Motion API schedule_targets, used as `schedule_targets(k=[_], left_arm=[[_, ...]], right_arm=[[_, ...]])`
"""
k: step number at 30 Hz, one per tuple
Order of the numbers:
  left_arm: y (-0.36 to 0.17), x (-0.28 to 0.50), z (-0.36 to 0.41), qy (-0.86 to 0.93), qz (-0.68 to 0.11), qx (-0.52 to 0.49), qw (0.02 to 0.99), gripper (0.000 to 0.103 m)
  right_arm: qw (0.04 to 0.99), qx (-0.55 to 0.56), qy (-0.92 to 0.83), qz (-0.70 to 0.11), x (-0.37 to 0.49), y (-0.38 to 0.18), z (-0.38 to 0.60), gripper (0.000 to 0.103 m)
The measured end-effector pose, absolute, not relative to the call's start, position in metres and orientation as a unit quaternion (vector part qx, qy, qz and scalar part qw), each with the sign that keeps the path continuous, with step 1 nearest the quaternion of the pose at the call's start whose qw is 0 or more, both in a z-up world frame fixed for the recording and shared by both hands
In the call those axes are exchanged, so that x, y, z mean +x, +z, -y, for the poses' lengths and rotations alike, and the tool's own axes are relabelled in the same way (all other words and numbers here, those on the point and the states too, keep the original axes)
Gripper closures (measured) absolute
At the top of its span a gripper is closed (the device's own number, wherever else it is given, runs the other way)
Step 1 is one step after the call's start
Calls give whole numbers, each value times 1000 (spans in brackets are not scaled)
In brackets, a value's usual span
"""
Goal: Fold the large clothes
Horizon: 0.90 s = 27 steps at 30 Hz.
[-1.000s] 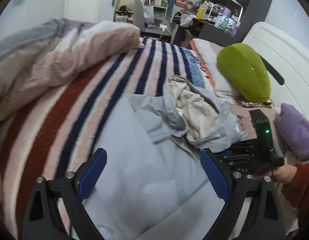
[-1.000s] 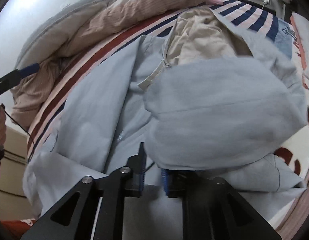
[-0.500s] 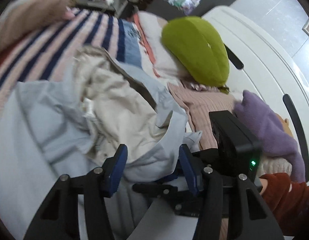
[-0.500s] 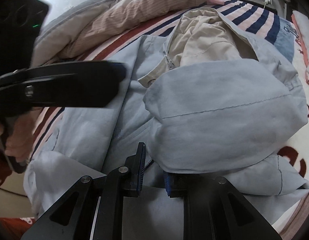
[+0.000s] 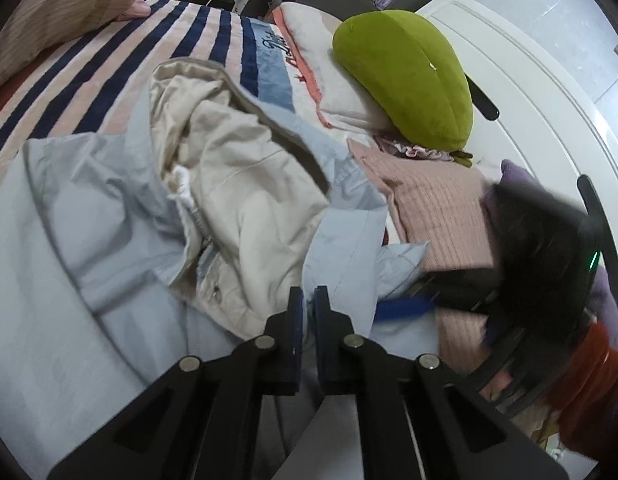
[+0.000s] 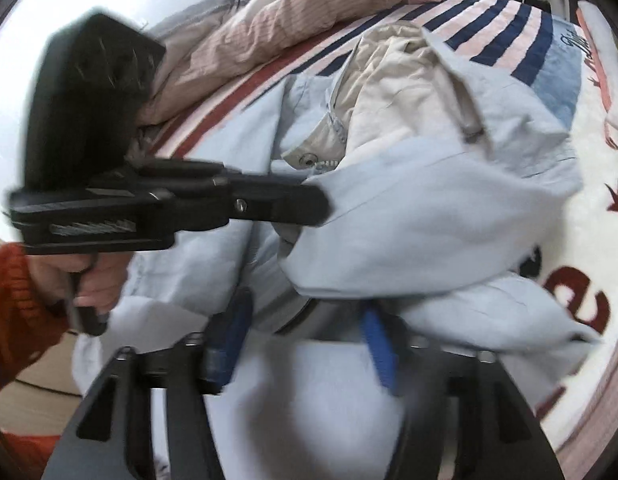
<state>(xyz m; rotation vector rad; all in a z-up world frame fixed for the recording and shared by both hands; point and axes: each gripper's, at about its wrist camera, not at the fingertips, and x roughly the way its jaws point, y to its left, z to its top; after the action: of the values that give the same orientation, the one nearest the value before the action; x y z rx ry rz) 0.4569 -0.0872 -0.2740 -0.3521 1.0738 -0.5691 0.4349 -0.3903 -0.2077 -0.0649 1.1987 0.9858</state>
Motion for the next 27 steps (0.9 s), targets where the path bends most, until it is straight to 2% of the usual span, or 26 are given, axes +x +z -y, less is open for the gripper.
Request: schedule_targets(k=[1,4,10,16,18,21,22,24,25,27], left_arm=[[-276,455,86,-264,-505,-161,806,100],[-281,451,81,-260,-510,-166,803,100],[-284,446,78,-254,-514,-165,802,100],[-281,443,76,-248,-508,-161,809,100],[-279,441,76,-243,-505,-156,813,100],[-277,437,77,-237,-502,-146,819,100],[-276,436,76,-234,-501,-148,820,100],[-272,435,74,-230,-498,-148,823,99],[-268,433,73,-225,-495,-141,828,98],[-258,429,71,-214,-486,-124,838,91]], right_arm=[[716,-26,442,-541,436,-204,395,38],[726,8,426,-540,443,-188,416,36],[770,113,340,-528,483,-188,458,21],[754,192,268,-569,526,-230,460,21],[734,222,269,-583,536,-244,456,23],[736,206,271,-585,540,-245,444,57],[738,201,272,-584,542,-244,439,72],[762,171,271,-563,538,-231,429,82],[775,154,271,-550,532,-224,424,90],[798,124,273,-522,528,-210,417,94]])
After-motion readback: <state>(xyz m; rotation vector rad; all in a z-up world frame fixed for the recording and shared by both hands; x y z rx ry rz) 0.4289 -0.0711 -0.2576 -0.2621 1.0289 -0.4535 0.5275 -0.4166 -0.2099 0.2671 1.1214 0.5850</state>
